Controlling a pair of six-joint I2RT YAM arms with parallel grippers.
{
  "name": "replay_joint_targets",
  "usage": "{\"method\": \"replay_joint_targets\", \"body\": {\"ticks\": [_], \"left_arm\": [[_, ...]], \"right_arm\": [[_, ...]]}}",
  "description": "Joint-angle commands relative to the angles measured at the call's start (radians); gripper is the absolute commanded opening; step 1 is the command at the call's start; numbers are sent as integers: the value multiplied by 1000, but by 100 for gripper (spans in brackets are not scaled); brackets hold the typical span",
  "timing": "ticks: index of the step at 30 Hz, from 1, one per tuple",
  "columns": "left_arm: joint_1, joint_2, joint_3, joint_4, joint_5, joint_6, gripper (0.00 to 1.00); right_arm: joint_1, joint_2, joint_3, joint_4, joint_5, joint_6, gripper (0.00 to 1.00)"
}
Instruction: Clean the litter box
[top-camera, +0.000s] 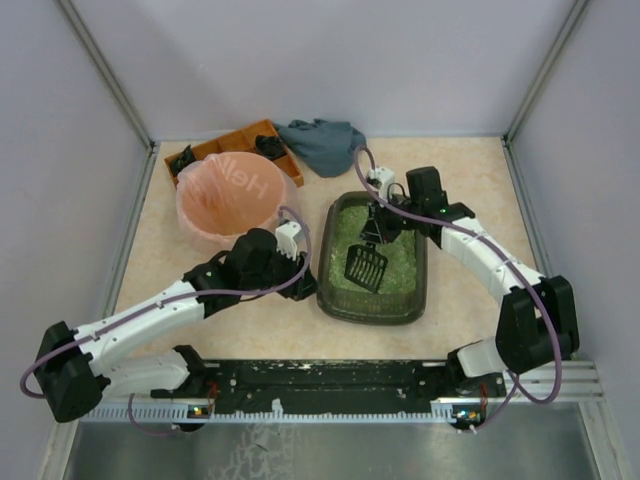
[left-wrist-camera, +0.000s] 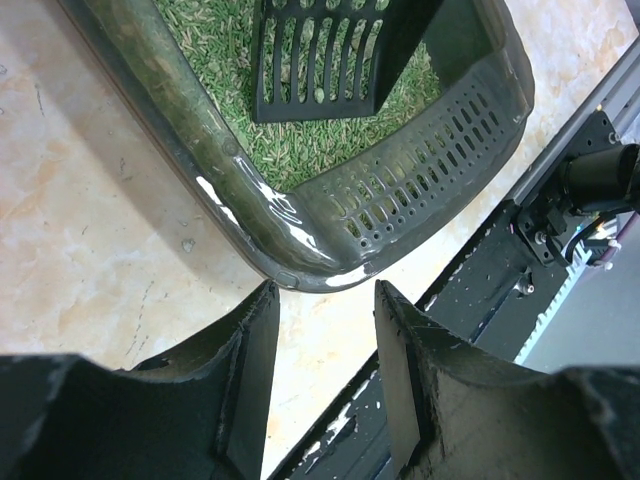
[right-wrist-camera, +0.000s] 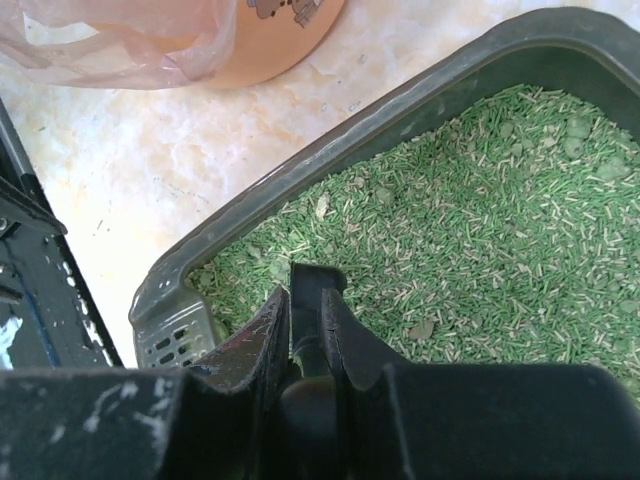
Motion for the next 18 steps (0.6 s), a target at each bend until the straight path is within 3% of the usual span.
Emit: {"method": "replay_joint_targets", "body": {"ticks": [1, 9, 18], "left_arm": [[-8, 21, 12, 23, 27, 22, 49], [-9, 45, 21, 24, 37, 30, 49], [-10, 41, 15, 21, 40, 27, 49]], "right_arm": [[4, -13, 11, 23, -3, -83, 0], [78, 105, 20, -62, -15, -123, 0], [90, 203, -18, -69, -97, -5, 0]]}}
